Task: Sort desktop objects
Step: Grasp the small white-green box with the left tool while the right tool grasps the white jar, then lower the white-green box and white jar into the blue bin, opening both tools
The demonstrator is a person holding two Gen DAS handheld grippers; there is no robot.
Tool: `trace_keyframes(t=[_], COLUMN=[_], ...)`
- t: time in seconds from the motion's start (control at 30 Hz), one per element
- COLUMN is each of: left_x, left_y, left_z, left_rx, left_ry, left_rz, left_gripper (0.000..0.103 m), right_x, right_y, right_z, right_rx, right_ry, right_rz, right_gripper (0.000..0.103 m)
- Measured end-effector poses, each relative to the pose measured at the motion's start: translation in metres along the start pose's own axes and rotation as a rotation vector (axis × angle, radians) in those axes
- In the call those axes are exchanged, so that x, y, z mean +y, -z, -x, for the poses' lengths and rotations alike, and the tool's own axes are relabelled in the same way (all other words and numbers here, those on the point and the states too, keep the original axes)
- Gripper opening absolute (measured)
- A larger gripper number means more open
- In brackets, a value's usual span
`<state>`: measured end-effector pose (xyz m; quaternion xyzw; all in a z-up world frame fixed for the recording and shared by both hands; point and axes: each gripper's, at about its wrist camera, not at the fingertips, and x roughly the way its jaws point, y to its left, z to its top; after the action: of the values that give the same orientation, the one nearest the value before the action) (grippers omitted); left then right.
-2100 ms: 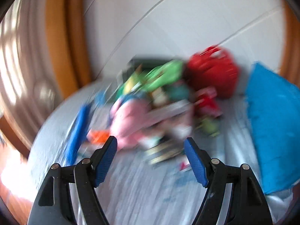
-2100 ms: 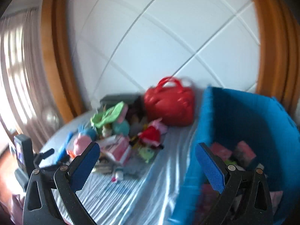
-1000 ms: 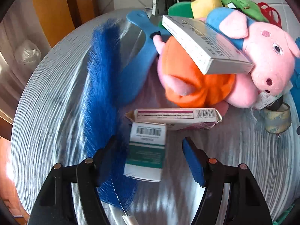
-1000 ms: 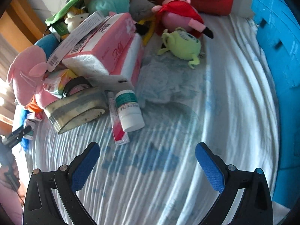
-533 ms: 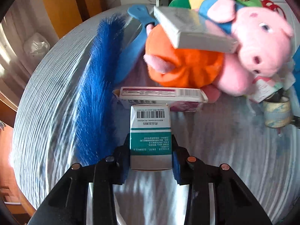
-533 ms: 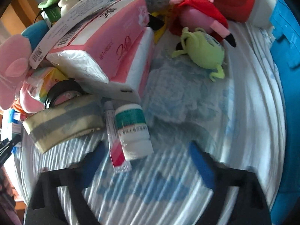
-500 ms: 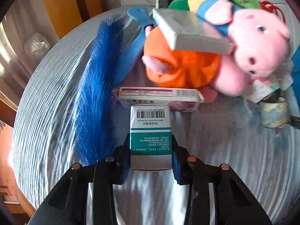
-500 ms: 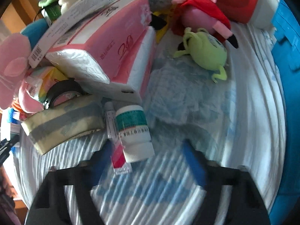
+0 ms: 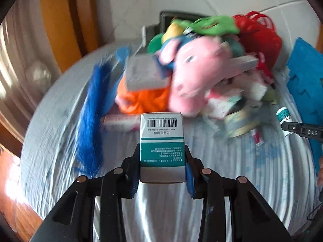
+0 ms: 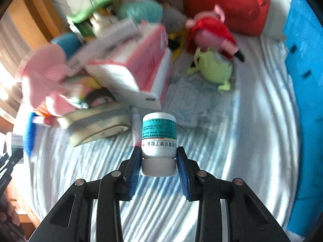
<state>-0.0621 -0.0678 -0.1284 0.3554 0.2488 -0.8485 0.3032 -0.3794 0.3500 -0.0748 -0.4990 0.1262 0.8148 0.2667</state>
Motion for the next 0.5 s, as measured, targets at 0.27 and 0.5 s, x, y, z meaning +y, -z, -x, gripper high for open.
trace_keyframes(t=[0.27,0.5], left_x=[-0.087,-0.184], left_y=[-0.026,-0.05], left_z=[0.069,0.134], left_rx=[-0.143,-0.298], left_ry=[0.078,0.196], left_rz=[-0.071,-0.149], left_gripper=[0.036,0.036], right_x=[-0.013,-0.06], right_y=[-0.004,0.008], right_z=[0.105,0.217], right_rx=[-0.234,-0.438], right_ry=[0.03,0.087], right_rz=[0.039,0.027], right_gripper=[0.034,0.034])
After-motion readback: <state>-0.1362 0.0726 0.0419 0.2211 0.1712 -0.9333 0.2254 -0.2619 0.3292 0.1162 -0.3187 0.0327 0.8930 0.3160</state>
